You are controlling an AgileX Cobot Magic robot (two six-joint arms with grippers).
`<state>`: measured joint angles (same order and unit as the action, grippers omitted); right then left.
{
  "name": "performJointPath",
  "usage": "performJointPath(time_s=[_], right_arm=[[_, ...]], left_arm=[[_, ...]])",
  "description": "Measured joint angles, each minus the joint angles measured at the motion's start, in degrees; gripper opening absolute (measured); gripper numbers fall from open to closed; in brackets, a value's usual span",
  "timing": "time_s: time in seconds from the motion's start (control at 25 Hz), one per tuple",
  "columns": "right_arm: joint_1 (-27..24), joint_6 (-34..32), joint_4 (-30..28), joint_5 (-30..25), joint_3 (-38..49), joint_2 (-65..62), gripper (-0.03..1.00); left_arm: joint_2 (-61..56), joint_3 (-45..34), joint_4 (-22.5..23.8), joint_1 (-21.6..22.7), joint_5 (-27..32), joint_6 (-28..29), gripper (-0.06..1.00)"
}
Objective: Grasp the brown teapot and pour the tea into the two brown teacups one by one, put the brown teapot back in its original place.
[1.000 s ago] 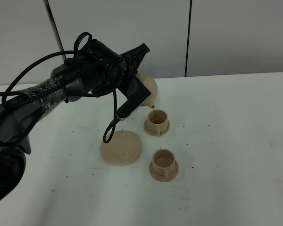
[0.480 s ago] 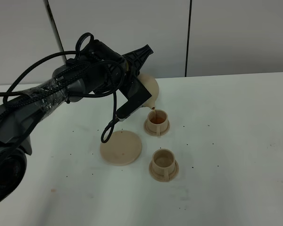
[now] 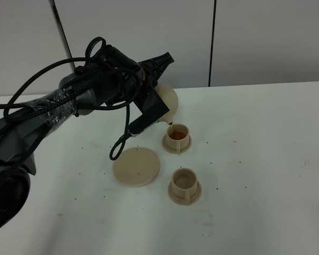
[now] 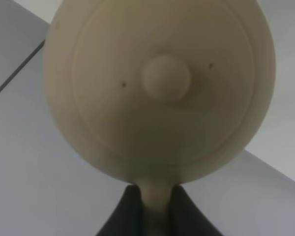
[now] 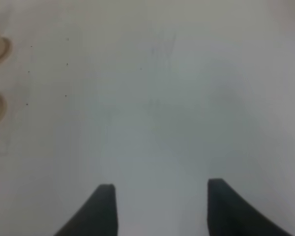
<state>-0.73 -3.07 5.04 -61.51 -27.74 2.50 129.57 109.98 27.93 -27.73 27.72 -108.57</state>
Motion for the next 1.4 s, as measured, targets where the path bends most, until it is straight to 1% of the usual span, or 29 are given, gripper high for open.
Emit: performJointPath(time_s=[0.24, 0.84, 1.4], right_arm=[[0.0, 0.0, 0.0, 0.0, 0.0, 0.0, 0.41], [0.0, 0.0, 0.0, 0.0, 0.0, 0.0, 0.41], [0.0, 0.0, 0.0, 0.0, 0.0, 0.0, 0.41]], left_arm=[[0.0, 0.0, 0.0, 0.0, -0.39, -0.56, 0.17], [1.97, 0.0, -0.19, -0.06, -3.85, -0.8, 0.17], [1.97, 0.0, -0.19, -0.11, -4.62, -0.8, 0.17]])
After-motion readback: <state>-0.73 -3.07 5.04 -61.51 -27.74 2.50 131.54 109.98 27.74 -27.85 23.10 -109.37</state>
